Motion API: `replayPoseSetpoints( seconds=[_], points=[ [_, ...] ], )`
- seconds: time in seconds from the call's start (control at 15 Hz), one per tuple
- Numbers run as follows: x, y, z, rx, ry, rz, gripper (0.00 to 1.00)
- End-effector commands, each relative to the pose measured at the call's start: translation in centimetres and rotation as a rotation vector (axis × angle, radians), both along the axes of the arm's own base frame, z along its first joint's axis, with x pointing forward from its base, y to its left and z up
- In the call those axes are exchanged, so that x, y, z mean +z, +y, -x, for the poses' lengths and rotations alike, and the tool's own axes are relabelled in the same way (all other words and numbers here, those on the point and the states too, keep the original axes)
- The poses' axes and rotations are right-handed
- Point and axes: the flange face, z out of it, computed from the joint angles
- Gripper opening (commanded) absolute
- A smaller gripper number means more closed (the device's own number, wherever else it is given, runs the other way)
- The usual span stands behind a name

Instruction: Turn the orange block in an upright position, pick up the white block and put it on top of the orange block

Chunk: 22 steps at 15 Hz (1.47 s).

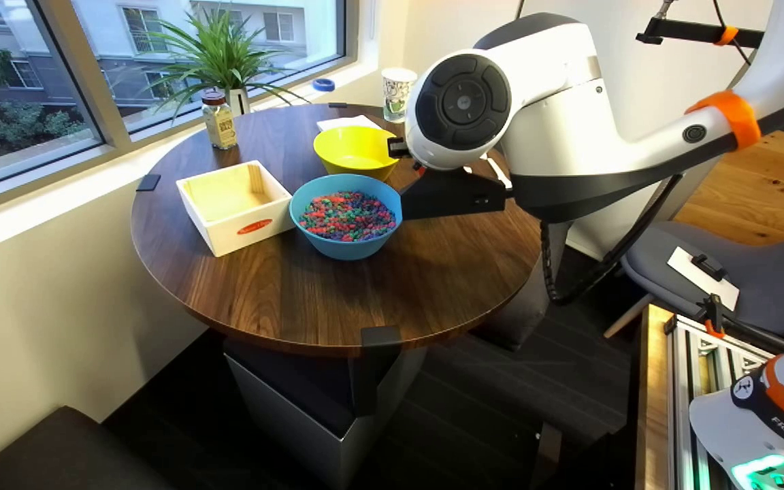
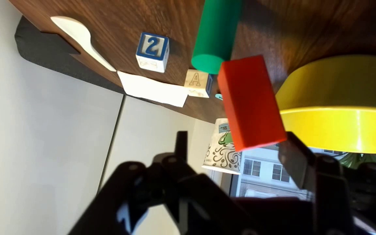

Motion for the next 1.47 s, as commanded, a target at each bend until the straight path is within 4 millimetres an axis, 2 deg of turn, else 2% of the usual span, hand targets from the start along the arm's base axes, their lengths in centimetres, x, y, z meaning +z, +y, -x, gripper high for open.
replayPoseSetpoints(
  seconds=[0.0,0.2,0.27,0.33,0.87,1.4],
  points=[
    [-0.3,0.1,0.5,0.009,-0.016,0.004,0.42],
    [-0.3,0.1,0.5,0.009,-0.018,0.003,0.18],
    [-0.2,0.1,0.5,0.009,-0.018,0.002,0.11],
    [-0.2,0.1,0.5,0.008,-0.018,0.001,0.09],
    [0.7,-0.1,0.7,0.002,-0.034,0.005,0.09],
    [2.5,0.5,2.5,0.026,-0.082,-0.021,0.09]
  ],
)
